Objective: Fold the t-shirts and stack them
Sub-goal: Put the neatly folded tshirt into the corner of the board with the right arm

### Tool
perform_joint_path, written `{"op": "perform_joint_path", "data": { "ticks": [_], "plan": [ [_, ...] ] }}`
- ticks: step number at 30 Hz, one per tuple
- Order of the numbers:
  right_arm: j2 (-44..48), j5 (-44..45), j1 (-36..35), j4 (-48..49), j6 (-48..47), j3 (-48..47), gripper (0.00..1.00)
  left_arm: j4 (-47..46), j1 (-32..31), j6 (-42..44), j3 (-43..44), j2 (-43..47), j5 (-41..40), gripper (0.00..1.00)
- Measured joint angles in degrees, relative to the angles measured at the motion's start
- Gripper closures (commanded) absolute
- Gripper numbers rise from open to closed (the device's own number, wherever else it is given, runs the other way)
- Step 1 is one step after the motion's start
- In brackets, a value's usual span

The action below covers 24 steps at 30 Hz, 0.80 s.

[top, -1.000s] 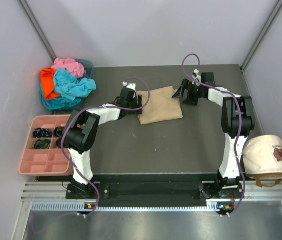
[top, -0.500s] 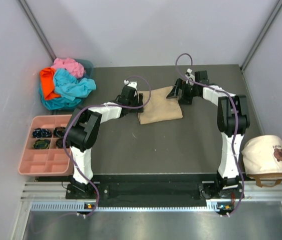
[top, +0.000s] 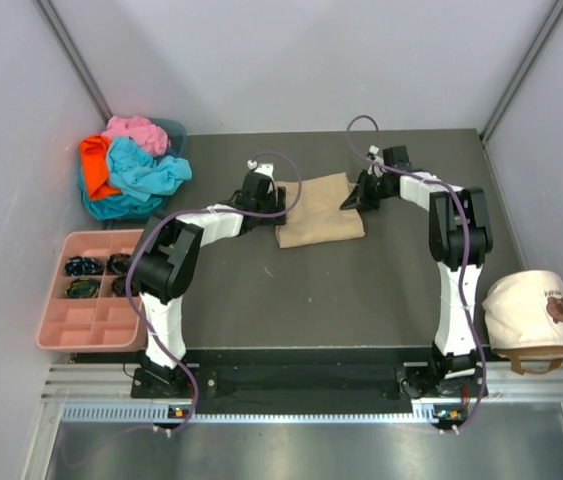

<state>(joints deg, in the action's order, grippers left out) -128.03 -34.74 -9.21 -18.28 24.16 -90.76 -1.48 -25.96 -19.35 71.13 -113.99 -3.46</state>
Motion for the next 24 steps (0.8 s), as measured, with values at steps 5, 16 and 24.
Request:
{"op": "perform_joint_path", "data": {
  "ticks": [5,16,24],
  "plan": [
    [0.00,0.22,0.00,-0.13,0.07,-0.02,1.00,-0.68,0.00,-0.20,-0.66,0.26,0.00,0.28],
    [-2.54,12.15,-1.16,-13.64,-1.81,-11.04,1.00,-0.02,0.00,-3.61,-10.62,9.38,-0.76,0.13],
    [-6.80,20.83,1.38,-21.31,-4.52,-21.94,1.00,0.50,0.00,-5.99,-16.13,19.08,-1.16,0.13]
  ]
}}
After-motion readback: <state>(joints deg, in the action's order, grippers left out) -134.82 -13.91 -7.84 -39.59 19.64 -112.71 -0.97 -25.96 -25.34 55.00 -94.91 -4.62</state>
